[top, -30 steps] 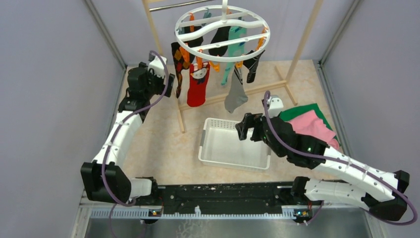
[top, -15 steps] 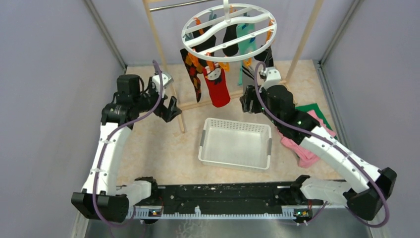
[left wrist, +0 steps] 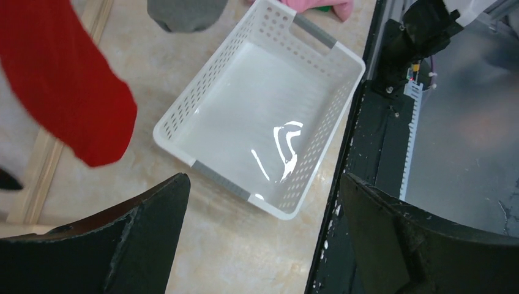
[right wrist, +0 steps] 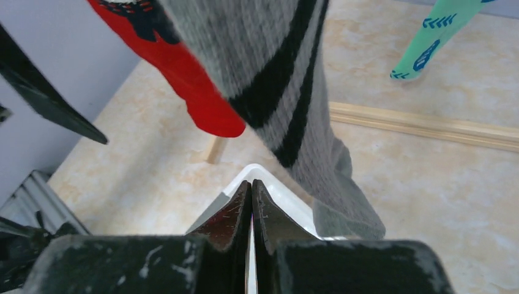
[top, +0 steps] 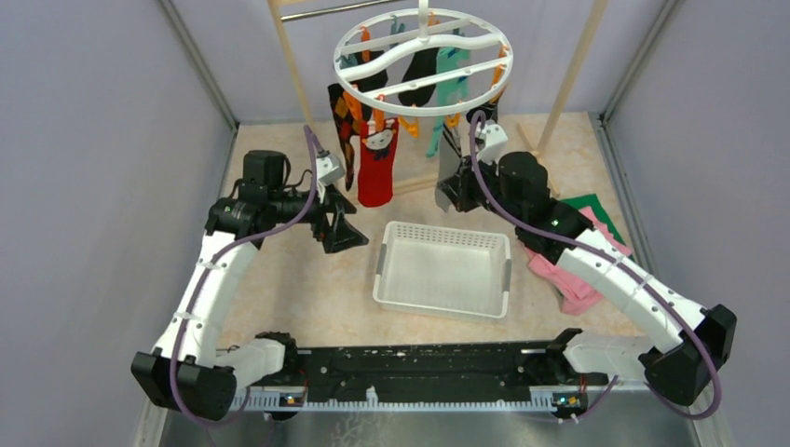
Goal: Remove the socks clipped to the hanger
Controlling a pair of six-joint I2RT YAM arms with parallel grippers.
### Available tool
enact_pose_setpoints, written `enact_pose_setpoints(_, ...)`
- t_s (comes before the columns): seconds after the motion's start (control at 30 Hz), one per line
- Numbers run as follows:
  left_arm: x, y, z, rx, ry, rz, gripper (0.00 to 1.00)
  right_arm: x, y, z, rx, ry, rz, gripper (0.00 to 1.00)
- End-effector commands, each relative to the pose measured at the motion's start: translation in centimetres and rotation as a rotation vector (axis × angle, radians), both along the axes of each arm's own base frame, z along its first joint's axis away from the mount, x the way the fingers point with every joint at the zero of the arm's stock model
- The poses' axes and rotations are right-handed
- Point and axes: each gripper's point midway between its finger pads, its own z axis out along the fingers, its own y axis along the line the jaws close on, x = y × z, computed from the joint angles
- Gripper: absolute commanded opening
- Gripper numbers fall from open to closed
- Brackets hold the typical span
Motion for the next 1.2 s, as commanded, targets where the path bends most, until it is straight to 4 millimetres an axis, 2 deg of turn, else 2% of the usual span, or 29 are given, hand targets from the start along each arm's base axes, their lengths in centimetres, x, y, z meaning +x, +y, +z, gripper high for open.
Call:
enact_pose_setpoints(0.0, 0.3, -2.8, 3.0, -0.105, -0.089, -0.115, 0.99, -1.7, 1.5, 4.3, 0.143, -0.045, 0.103, 0.00)
enact_pose_setpoints(0.1, 0.2, -4.3, 3.3, -0.122, -0.085, -0.161, 0.99, -2.5, 2.3, 4.5, 0.169, -0.018, 0.156, 0.00)
enact_pose_setpoints(0.13, 0.2, -4.6, 3.3, -0.123, -0.084, -0.171, 0.99, -2.5, 1.9, 4.2, 0.153, -0.002, 0.135, 0.00)
enact_pose_setpoints(0.17, 0.3, -4.9, 3.3, -0.125, -0.080, -0.175, 0.99, -2.5, 1.3, 4.0, 0.135, 0.010, 0.109, 0.08)
enact_pose_setpoints(0.23, 0.6, -5.2, 3.2, -0.124, -0.072, -0.176, 0.99, -2.6, -0.6, 3.6, 0.102, 0.004, 0.035, 0.44)
enact_pose_setpoints(0.27, 0.7, -5.2, 3.3, -0.123, -0.074, -0.176, 0.99, -2.8, -1.6, 3.1, 0.083, 0.002, 0.004, 0.57)
enact_pose_setpoints(0.33, 1.0, -5.2, 3.2, -0.117, -0.084, -0.177, 0.99, -3.4, -3.9, 2.3, 0.040, -0.014, -0.062, 0.77)
enact_pose_setpoints(0.47, 1.4, -5.1, 2.9, -0.095, -0.099, -0.176, 0.99, -3.8, -6.6, 1.2, -0.044, -0.029, -0.137, 0.91)
enact_pose_setpoints(0.53, 1.5, -5.1, 2.6, -0.091, -0.094, -0.176, 0.99, -2.9, -7.7, 1.2, -0.080, -0.048, -0.190, 0.96)
enact_pose_setpoints(0.6, 1.5, -5.2, 2.4, -0.097, -0.090, -0.176, 0.99, -2.0, -7.7, 1.5, -0.095, -0.068, -0.197, 0.98)
enact_pose_setpoints(0.8, 1.2, -5.1, 2.3, -0.096, -0.090, -0.170, 0.99, 2.5, -6.3, 2.7, -0.162, -0.171, -0.181, 0.97)
enact_pose_setpoints(0.87, 1.0, -5.0, 2.4, -0.095, -0.090, -0.171, 0.99, 3.6, -5.0, 3.2, -0.156, -0.199, -0.143, 0.93)
enact_pose_setpoints(0.93, 0.8, -5.0, 2.5, -0.095, -0.090, -0.173, 0.99, 3.9, -3.5, 4.1, -0.122, -0.221, -0.086, 0.85)
enact_pose_setpoints(0.97, 0.7, -4.9, 2.4, -0.095, -0.087, -0.173, 0.99, 3.8, -2.7, 4.6, -0.099, -0.227, -0.048, 0.79)
enact_pose_setpoints(1.0, 0.7, -4.9, 2.4, -0.095, -0.086, -0.173, 0.99, 3.6, -1.8, 4.8, -0.081, -0.222, -0.005, 0.66)
enact_pose_setpoints(1.03, 0.6, -4.9, 2.3, -0.096, -0.086, -0.173, 0.99, 3.3, -1.1, 4.9, -0.062, -0.211, 0.027, 0.58)
enact_pose_setpoints(1.07, 0.6, -4.9, 2.2, -0.097, -0.081, -0.171, 0.99, 3.0, -0.5, 5.0, -0.036, -0.195, 0.056, 0.40)
enact_pose_setpoints(1.1, 0.7, -4.9, 2.2, -0.100, -0.078, -0.169, 0.99, 2.6, -0.1, 5.0, -0.011, -0.183, 0.083, 0.27)
enact_pose_setpoints(1.17, 0.8, -5.1, 2.2, -0.110, -0.075, -0.167, 0.99, 1.2, 0.9, 5.2, 0.048, -0.159, 0.150, 0.16)
